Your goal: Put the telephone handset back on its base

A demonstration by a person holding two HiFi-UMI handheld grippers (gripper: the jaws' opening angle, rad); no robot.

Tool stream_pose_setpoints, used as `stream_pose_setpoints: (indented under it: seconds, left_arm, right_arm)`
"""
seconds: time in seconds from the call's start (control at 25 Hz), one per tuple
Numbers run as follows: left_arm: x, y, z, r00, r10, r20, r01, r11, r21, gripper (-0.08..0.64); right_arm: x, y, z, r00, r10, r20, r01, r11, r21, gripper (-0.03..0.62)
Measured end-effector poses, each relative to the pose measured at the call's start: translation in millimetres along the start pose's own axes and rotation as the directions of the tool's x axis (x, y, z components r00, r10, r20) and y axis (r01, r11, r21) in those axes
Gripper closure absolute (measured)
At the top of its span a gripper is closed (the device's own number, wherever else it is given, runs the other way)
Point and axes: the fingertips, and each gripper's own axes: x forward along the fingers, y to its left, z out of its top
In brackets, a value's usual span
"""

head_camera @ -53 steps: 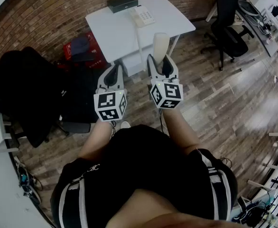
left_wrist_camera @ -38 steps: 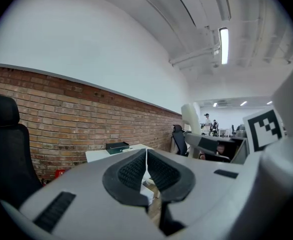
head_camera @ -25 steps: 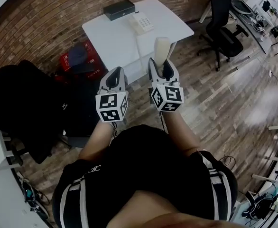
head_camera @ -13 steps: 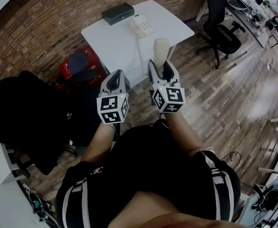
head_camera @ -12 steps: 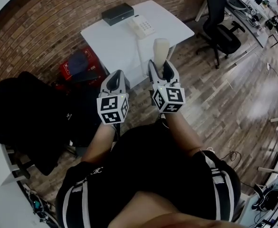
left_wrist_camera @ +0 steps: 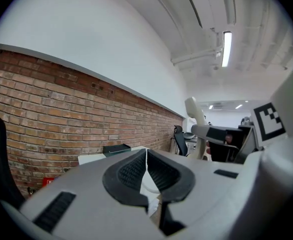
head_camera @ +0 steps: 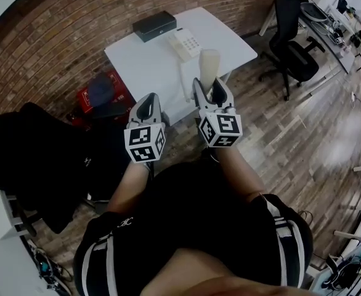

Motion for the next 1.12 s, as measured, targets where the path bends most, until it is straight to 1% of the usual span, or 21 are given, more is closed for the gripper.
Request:
stream_pose_setpoints:
  seconds: [0.12,0.24,0.48,0.6,0.76,0.96,1.12]
  left_arm:
    - [34.2,-0.9,4.3,1.000,0.017,0.008,-0.017,1.000,0.012,0.552]
    - [68.3,-6.3,8.9,1.000,0.023,0.010,-0.024,0.999,0.026,0.552]
    - [128.7,-12.2,6.6,0.999,0.037,-0.033,-0.036,0.999,0.027,0.552]
    - [159.7,-8.5,4.5,0.996,0.054,-0.069,-0.053,0.999,0.012,0.552]
    - [198.5,-5.8,15.9,0.992,0.096,-0.078,-0.094,0.995,0.029,0.552]
    - [250.5,2.6,28.3,0.980,0.174,-0.094,-0.175,0.985,-0.007,0.552]
    - [292.1,0.6,33.7,0.968,0.225,-0.109,-0.229,0.973,-0.030,0.552]
  right_arm:
    - [25.4,-16.8,1.7,0.999,0.030,0.016,-0.029,0.999,-0.024,0.390]
    - [51.6,-39.9,0.2,0.999,0.044,0.020,-0.043,0.999,-0.015,0.390]
    - [99.1,-84.4,-8.8,0.999,0.054,0.003,-0.054,0.998,0.036,0.390]
    - [126.7,-100.5,-17.3,0.997,0.078,-0.027,-0.076,0.996,0.052,0.390]
    - [163.7,-123.9,-20.5,0.991,0.119,-0.057,-0.115,0.991,0.067,0.390]
    - [215.8,-148.9,-19.5,0.974,0.206,-0.092,-0.200,0.977,0.077,0.390]
    - [254.8,-167.8,-24.8,0.948,0.289,-0.134,-0.281,0.957,0.074,0.390]
